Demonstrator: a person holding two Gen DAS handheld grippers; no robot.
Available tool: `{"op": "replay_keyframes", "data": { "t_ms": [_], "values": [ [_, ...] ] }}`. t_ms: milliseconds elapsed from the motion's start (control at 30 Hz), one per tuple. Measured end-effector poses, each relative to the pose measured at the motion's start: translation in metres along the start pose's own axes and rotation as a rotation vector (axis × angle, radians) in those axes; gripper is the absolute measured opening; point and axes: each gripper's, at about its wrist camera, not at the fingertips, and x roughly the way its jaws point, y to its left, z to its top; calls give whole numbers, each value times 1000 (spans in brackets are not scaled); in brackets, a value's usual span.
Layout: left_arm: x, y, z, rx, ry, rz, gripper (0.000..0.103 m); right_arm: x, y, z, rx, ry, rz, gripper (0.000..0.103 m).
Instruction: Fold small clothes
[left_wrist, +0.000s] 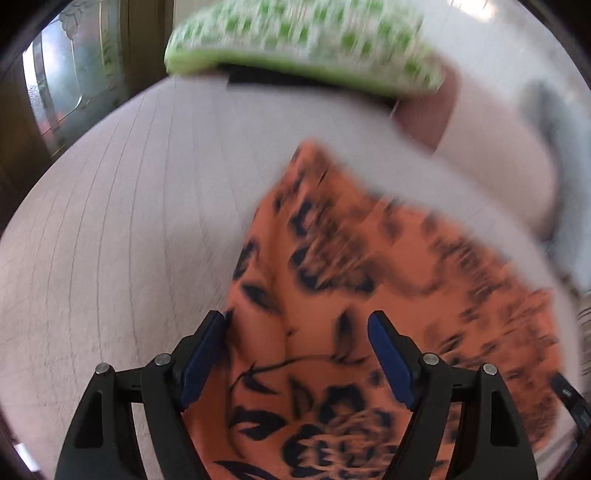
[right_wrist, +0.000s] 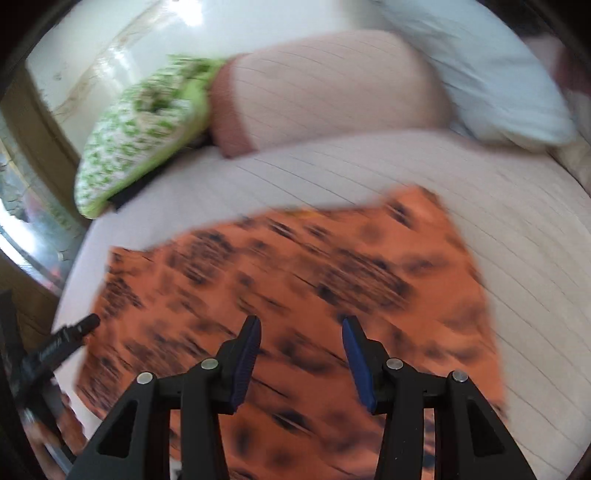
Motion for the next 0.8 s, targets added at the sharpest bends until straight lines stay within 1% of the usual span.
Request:
{"op": "replay_keyframes", "data": {
  "t_ms": [33, 67, 100, 133, 167, 233, 300, 367, 400, 433, 500, 567, 600, 633, 667, 733, 800],
  "values": [
    [9, 3, -1, -11, 26, 17, 89, 0, -16, -8, 24, 6, -22, 49],
    [13, 10, -1, -50, 24, 0, 92, 4, -36, -19, 63, 4, -37, 49],
    [13, 13, 0, -63, 18, -1, 94, 3, -51, -27, 87, -12, -28, 48],
    [13, 14, 1, -64, 19, 1, 94, 4, -63, -30, 120, -26, -24, 43],
    [13, 15, 1, -60, 17, 5, 94, 3, -67, -27, 147, -17, -15, 41],
    [10, 14, 1, -71, -2, 27, 94, -3, -66, -14, 153, -14, -12, 41],
    [0, 11, 1, -72, -50, 69, 94, -11, -65, -5, 162, -48, 9, 41],
    [-10, 0, 1, -31, -121, 110, 94, -16, -62, 5, 173, -60, 88, 41],
    [-13, -5, 1, -10, -139, 109, 94, -15, -59, 9, 161, -62, 115, 41],
    [-15, -13, 1, 10, -147, 103, 94, -14, -56, 11, 144, -65, 119, 41],
    [-10, -27, -4, 60, -127, 97, 94, -5, -51, 15, 108, -43, 89, 41],
    [6, -42, -11, 131, -63, 124, 94, 17, -47, 16, 117, 36, 78, 41],
    [12, -48, -15, 158, -52, 143, 95, 25, -47, 15, 126, 71, 88, 41],
    [10, -51, -18, 168, -88, 159, 99, 26, -50, 15, 143, 68, 100, 41],
    [8, -54, -20, 176, -113, 184, 100, 22, -52, 16, 181, 72, 116, 41],
    [5, -59, -23, 197, -132, 202, 100, 19, -56, 15, 238, 102, 148, 41],
    [-3, -61, -30, 206, -185, 246, 100, 13, -61, 11, 248, 96, 159, 41]
  ]
}}
